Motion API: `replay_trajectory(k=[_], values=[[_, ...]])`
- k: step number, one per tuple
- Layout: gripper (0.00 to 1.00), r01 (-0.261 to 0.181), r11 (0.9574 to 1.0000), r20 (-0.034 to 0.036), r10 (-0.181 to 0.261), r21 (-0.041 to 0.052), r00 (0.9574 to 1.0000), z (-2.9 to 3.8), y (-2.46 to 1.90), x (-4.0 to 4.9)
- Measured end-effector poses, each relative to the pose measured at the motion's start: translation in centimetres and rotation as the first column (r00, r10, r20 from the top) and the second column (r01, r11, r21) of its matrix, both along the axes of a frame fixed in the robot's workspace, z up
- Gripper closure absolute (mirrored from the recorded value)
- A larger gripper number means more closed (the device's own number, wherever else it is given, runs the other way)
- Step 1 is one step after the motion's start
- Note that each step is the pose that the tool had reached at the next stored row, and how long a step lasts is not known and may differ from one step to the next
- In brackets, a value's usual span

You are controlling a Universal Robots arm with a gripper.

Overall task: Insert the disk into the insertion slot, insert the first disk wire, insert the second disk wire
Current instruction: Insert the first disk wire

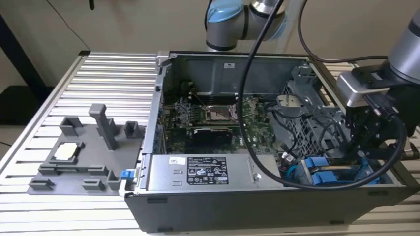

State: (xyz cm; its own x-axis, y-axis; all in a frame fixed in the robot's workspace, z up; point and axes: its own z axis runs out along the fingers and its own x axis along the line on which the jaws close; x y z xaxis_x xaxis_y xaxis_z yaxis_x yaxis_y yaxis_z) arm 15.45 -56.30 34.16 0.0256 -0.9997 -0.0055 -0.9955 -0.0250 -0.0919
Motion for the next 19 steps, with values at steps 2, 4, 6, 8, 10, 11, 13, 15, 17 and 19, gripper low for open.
replay_trajectory(k=[2,4,6,8,10,11,13,15,17,19], values=[[0.81,0.001,1.0000,0.0000,-0.001,0.0001,1.0000,-0.10,0.00,0.04],[0.81,0.002,1.0000,0.0000,-0.002,0.0000,1.0000,-0.19,0.00,0.05],[0.81,0.004,1.0000,0.0001,-0.004,0.0001,1.0000,-0.36,0.00,0.06],[0.81,0.006,1.0000,0.0001,-0.006,-0.0005,1.0000,-0.65,0.00,0.06],[0.81,0.007,1.0000,0.0001,-0.007,-0.0015,1.0000,-0.83,0.00,0.06],[0.81,0.007,1.0000,0.0001,-0.007,-0.0008,1.0000,-0.88,0.00,0.06],[0.81,0.007,1.0000,0.0000,-0.007,0.0001,1.0000,-0.98,0.00,0.06],[0.81,0.007,1.0000,0.0000,-0.007,0.0004,1.0000,-1.05,0.00,0.06],[0.80,0.007,1.0000,-0.0001,-0.007,0.0014,1.0000,-1.15,0.00,0.06],[0.73,0.007,1.0000,0.0011,-0.007,0.0002,1.0000,-1.05,0.00,0.04]])
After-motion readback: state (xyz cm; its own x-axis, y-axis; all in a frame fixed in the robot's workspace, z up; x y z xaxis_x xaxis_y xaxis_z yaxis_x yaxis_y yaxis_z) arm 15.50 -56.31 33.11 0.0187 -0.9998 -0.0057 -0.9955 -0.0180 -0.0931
